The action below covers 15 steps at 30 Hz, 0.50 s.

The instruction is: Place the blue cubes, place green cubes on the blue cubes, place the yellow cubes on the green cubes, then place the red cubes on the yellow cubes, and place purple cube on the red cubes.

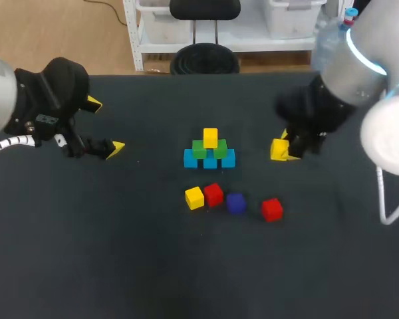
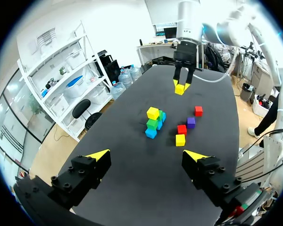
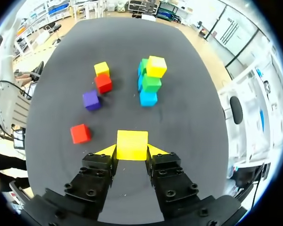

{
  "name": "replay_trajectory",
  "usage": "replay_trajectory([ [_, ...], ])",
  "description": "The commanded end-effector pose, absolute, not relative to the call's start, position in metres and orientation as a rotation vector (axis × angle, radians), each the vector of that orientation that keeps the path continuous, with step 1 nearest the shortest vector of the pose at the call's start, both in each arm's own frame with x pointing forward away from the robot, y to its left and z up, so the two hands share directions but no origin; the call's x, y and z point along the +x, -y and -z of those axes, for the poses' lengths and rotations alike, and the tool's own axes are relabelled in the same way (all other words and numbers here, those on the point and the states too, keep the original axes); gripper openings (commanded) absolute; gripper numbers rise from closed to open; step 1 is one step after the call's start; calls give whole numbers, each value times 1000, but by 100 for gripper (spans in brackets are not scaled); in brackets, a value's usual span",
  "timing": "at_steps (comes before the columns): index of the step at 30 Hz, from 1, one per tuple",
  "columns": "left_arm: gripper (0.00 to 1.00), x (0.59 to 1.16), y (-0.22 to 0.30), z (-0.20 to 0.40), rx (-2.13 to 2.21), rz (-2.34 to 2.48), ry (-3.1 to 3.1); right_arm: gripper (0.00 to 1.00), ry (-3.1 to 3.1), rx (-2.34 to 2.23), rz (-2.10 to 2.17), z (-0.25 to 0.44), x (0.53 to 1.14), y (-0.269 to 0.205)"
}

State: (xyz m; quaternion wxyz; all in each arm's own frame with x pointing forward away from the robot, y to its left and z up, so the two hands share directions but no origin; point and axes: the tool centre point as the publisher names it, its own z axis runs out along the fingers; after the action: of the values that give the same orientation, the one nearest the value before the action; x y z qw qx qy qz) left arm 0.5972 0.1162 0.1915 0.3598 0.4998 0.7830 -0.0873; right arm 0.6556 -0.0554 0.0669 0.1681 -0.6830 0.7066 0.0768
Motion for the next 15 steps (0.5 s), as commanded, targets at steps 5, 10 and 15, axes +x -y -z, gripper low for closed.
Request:
replay_trajectory([
  [5, 100, 598, -117, -191, 1290, 229, -2014, 0, -1987, -2008, -268, -65, 686, 25],
  [10, 100, 598, -117, -191, 1290, 229, -2014, 0, -1962, -2026, -256, -67, 696, 13],
  [15, 100, 598, -117, -191, 1290, 229, -2014, 0, -1948, -2038, -249, -68, 700, 4],
])
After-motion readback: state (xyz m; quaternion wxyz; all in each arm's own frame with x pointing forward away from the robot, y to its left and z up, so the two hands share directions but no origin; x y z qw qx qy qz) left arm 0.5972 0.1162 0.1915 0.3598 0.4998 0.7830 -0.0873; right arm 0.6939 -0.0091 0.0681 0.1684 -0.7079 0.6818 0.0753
